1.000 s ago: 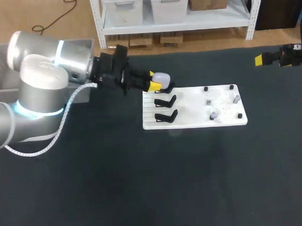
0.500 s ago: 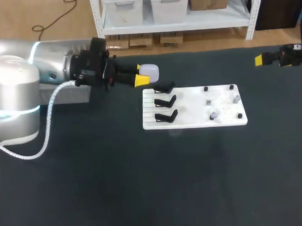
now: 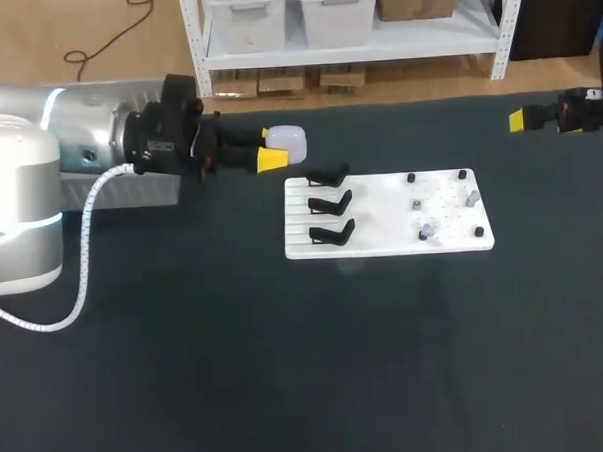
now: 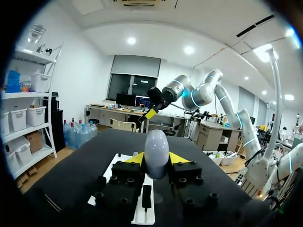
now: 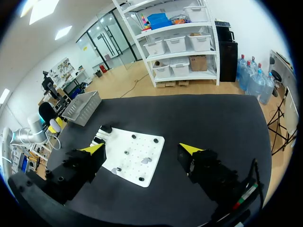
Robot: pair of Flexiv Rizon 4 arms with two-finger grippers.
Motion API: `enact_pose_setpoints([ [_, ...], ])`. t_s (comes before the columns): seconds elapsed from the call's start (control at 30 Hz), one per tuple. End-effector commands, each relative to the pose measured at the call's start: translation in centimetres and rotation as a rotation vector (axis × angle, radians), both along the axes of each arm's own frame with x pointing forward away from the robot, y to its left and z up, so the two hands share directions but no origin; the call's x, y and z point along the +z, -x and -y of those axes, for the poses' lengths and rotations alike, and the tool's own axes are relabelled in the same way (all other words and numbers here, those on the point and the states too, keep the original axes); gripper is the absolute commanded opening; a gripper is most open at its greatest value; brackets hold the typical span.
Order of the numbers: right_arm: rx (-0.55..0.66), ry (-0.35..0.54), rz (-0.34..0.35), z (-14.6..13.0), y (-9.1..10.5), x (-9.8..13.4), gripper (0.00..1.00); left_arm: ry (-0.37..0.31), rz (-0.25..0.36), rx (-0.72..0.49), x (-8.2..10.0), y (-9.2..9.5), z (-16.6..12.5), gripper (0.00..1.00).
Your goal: Pick up each earbud case from the left stands, insert the matching earbuds, close the lid, and place the case in the box.
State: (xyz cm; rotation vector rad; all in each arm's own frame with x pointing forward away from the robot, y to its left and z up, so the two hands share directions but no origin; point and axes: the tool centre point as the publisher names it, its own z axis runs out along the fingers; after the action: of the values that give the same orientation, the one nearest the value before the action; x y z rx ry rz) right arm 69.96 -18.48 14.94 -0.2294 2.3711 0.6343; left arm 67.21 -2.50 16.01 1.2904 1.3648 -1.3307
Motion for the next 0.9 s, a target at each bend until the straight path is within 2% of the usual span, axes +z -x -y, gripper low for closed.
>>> enact_pose_setpoints([
  [0.03,-0.001,0.001,-0.001,0.0,0.0,0.0,1.0,0.001,0.002,0.004,0.0,0.1,0.0,0.0],
  [0.37,-0.001,0.001,-0.001,0.0,0.0,0.0,1.0,0.005,0.006,0.009,0.0,0.3,0.2,0.0],
  [0.5,0.043,-0.004,0.018,-1.2,0.3,0.9,1.0,-0.007,0.059,0.007,-0.3,0.9,1.3,0.0],
  [0.67,0.095,0.01,0.034,-3.3,1.7,2.1,1.0,0.013,0.079,-0.002,-0.5,1.2,1.9,0.0],
  [0.9,0.166,0.039,0.035,-6.5,4.0,3.5,1.0,0.048,0.07,0.007,-0.6,1.0,2.0,0.0],
])
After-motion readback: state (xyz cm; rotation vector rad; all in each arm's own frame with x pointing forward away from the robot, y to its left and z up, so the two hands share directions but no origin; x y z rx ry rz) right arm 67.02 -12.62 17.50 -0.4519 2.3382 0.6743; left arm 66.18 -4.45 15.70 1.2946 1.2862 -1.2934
